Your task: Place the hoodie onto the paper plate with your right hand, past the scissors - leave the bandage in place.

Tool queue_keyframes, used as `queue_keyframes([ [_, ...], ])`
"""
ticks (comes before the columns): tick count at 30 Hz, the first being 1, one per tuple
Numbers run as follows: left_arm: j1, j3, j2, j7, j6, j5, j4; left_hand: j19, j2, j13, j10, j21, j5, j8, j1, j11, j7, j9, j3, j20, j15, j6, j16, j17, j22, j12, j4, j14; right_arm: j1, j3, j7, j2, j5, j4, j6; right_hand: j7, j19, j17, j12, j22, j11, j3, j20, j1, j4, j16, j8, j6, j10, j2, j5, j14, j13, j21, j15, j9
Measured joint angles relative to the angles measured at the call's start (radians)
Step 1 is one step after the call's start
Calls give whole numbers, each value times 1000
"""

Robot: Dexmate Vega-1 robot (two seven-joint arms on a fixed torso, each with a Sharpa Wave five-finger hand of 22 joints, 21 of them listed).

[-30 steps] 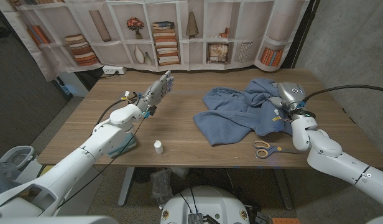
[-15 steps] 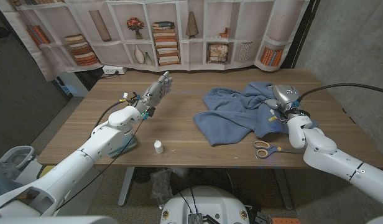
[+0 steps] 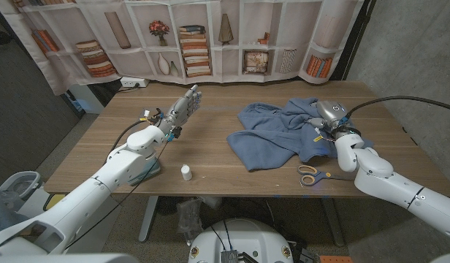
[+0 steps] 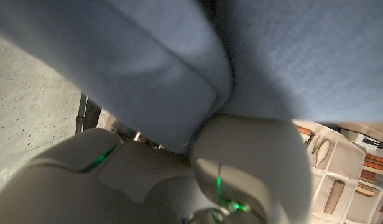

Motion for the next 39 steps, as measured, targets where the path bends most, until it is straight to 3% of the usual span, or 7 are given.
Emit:
queue_keyframes([
  [9, -1, 6, -4, 1, 0, 0, 2, 0, 5, 0, 0, 0, 0, 0, 5, 0, 0, 0, 0, 0, 0, 0, 0, -2, 0, 0, 0, 0, 14, -5, 40, -15, 24, 4, 19, 0, -13, 0, -6, -5, 0, -5, 2, 0, 5, -4, -2, 0, 0, 0, -1, -11, 0, 0, 4, 1],
  [15, -5, 11, -7, 2, 8, 1, 2, 0, 5, 0, 0, 0, 0, 0, 5, 0, 0, 0, 0, 0, 0, 0, 0, -2, 0, 0, 0, 0, 19, -6, 57, -22, 33, 6, 26, -4, -27, 0, -10, -9, 0, -46, 9, 1, 46, -4, -7, -4, 0, 1, -4, -22, 0, -8, 7, 1],
  [17, -5, 12, -8, 3, 9, 2, 2, 0, 8, 0, 0, 0, 0, 0, 8, 0, 0, 0, -2, 0, 0, 0, 0, -2, 0, 0, -2, 0, 21, -6, 63, -25, 35, 6, 29, -11, -34, 0, -16, -13, -6, -24, 8, 1, 90, -4, -9, -11, -6, 1, -8, -29, 0, -14, 8, 1],
  [18, -5, 13, -8, 3, 10, 2, 2, 0, 9, 0, 0, 0, 0, 0, 9, 0, 0, 0, -3, 0, 0, 0, 0, -2, 0, 0, -3, 0, 23, -6, 68, -27, 37, 6, 30, -14, -40, -2, -16, -14, -8, -27, 11, -6, 95, -4, -14, -14, -7, -6, -8, -34, 0, -16, 12, 1],
  [25, -5, 14, -11, 6, 13, 2, 3, 0, 5, 0, 0, 0, 0, 0, 13, 0, 0, 0, -4, 0, 0, 0, 0, -2, 0, 0, -4, 0, 29, -7, 95, -36, 45, 5, 34, -43, -58, -5, -35, -19, -17, -32, 15, -154, 124, -12, -25, -43, -47, 28, -8, -89, 0, -45, 27, 1],
  [33, -1, 14, -10, 13, 17, 2, 2, 0, 5, 0, 0, 0, 0, 0, 13, 0, 0, 0, -4, 0, 0, 0, 0, -2, 0, 0, -4, 0, 36, -8, 136, -46, 59, -9, 26, -85, -154, -5, -35, -23, -14, -44, 39, -230, 149, -22, -36, -91, -126, 23, 9, -197, 14, -106, 56, 5],
  [39, 1, 14, -9, 15, 19, 2, -3, 0, 9, 0, 0, 0, 0, 0, 17, 0, 0, 0, -4, 0, 0, 0, 0, -2, 0, 0, -4, 0, 38, -7, 164, -50, 71, -18, 15, -79, -244, -5, -35, -23, -14, -48, 104, -260, 153, -26, -37, -149, -187, 19, 20, -272, 24, -162, 75, 6],
])
